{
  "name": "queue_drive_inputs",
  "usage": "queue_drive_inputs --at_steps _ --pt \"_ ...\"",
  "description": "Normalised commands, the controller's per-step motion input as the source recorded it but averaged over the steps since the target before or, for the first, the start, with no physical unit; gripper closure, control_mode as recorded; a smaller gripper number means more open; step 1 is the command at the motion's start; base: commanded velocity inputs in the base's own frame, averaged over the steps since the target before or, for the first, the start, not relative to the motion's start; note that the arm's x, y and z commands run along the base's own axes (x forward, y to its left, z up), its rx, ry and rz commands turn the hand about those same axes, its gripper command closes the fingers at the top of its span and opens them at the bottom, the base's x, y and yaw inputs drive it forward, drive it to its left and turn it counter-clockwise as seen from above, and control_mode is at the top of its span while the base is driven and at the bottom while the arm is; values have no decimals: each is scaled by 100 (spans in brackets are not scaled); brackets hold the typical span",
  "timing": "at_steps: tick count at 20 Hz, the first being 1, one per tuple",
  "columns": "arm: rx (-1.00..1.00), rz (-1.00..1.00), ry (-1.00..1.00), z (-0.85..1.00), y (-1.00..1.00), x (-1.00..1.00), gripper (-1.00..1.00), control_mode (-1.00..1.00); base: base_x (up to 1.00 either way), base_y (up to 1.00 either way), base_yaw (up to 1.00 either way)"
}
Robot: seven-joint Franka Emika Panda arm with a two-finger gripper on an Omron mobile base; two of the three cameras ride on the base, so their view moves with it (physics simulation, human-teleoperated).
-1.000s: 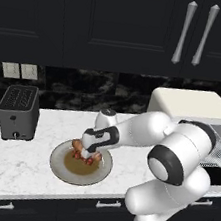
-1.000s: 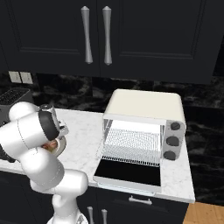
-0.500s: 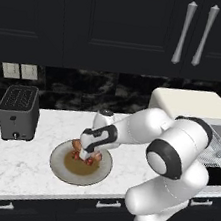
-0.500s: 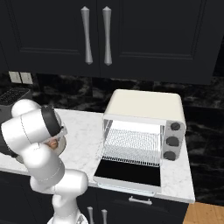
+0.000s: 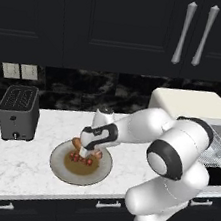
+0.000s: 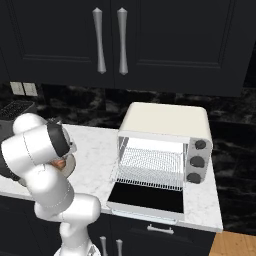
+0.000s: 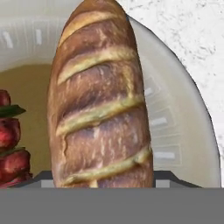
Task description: Pick up the kebab skewer and baguette bread, and place them inside the toaster oven. Close the toaster oven door and start by setting the timer.
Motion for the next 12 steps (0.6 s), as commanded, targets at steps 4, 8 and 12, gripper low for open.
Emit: queue_drive_inputs --at_steps 4,8,12 --pt "0 0 0 90 -4 -35 100 -100 0 0 0" --pt "0 -8 0 63 -42 -65 100 -100 0 0 0" --pt "0 -13 0 35 -81 -51 100 -100 0 0 0"
